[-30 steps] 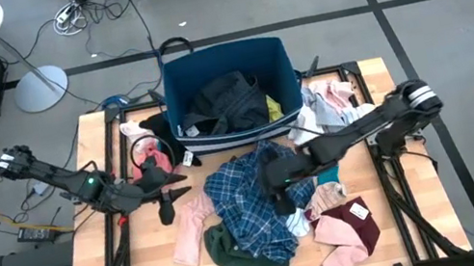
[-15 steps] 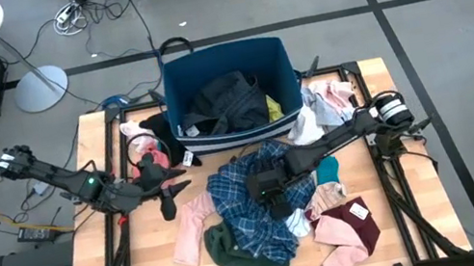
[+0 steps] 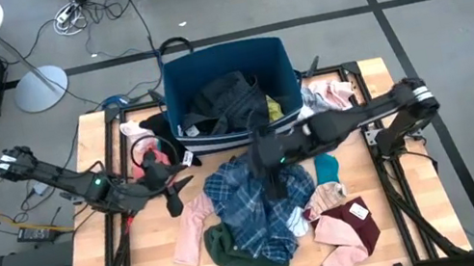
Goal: Sort clothes
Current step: Put the blue checkered polo into the blue laundry bin
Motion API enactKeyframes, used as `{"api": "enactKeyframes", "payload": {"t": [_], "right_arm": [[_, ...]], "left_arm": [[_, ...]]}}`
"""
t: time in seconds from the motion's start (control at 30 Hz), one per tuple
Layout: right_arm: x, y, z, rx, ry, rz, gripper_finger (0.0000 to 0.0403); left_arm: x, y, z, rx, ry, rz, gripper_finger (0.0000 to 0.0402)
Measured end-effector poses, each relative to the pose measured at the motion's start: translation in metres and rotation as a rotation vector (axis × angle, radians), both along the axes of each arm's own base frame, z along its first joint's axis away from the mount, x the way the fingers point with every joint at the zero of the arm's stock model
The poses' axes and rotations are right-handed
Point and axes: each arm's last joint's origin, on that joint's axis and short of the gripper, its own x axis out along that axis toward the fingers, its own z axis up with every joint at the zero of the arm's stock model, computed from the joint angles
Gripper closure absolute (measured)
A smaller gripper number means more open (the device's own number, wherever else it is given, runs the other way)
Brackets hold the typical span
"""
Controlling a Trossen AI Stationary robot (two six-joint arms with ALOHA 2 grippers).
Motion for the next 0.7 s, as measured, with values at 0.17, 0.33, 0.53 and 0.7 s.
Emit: {"api": "enactKeyframes", "payload": {"t": [0.17,0.33,0.53,0.7], "right_arm": [[-0.006,-0.014,0.055,-0.065,-0.145,-0.043,0.0401],[-0.009,-0.036,0.103,-0.119,-0.327,-0.07,0.0401],[-0.019,-0.073,0.153,-0.198,-0.575,-0.164,0.0402],[-0.025,-0.105,0.177,-0.304,-0.739,-0.248,0.0402]], "left_arm": [[0.001,0.0,0.0,0.0,0.002,0.0,0.0239],[0.001,0.0,0.0,0.0,0.002,-0.001,0.0239],[0.001,-0.002,-0.001,-0.028,0.015,-0.056,0.0239],[0.001,-0.003,-0.001,-0.036,0.03,-0.104,0.0239]]}}
